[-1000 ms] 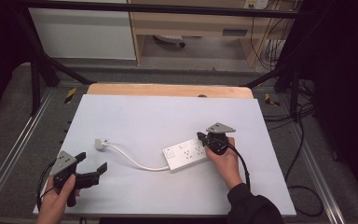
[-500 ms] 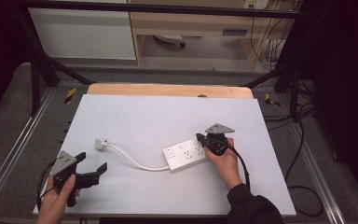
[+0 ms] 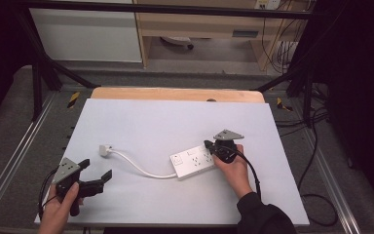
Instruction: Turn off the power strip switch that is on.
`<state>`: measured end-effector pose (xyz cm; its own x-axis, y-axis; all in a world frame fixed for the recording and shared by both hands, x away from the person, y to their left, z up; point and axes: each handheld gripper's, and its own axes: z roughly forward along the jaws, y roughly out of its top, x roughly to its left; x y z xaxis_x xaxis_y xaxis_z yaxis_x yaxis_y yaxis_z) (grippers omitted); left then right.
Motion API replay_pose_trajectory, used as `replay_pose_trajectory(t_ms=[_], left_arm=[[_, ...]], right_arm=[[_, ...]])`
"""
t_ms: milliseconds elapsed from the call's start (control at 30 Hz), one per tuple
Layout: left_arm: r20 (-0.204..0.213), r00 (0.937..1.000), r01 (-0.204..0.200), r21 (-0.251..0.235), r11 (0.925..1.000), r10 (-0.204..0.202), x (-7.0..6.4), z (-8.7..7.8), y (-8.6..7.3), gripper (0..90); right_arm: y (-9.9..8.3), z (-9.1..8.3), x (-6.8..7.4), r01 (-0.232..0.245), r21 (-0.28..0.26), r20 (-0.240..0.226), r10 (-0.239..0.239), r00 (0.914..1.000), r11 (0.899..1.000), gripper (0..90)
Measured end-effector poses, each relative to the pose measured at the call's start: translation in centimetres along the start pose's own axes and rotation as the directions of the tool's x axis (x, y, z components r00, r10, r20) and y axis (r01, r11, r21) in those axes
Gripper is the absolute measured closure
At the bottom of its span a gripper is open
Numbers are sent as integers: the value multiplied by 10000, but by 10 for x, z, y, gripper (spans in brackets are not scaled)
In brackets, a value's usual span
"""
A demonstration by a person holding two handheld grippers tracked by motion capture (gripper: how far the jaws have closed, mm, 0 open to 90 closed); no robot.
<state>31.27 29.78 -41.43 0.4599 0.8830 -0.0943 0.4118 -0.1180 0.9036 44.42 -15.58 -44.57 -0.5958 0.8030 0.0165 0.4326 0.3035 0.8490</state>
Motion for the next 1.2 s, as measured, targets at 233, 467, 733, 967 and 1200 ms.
replay_pose_trajectory(t_ms=[233,467,733,967,1200], left_arm=[[9,10000,-33,7,10000,33,0,0,0,58],[-4,10000,-48,8,10000,48,0,0,0,58],[0,10000,-32,12,10000,32,0,0,0,58],[0,10000,-50,30,10000,50,0,0,0,58],[1,10000,-28,36,10000,28,-1,1,0,58]], right_arm=[[0,0,0,48,12,-7,-48,10000,10000,900],[0,0,0,-12,14,-2,12,10000,10000,900],[-1,0,0,37,24,2,-37,10000,10000,900],[-1,-1,0,89,68,-3,-89,10000,9999,900],[-3,0,-1,50,108,-6,-50,10000,9999,900]])
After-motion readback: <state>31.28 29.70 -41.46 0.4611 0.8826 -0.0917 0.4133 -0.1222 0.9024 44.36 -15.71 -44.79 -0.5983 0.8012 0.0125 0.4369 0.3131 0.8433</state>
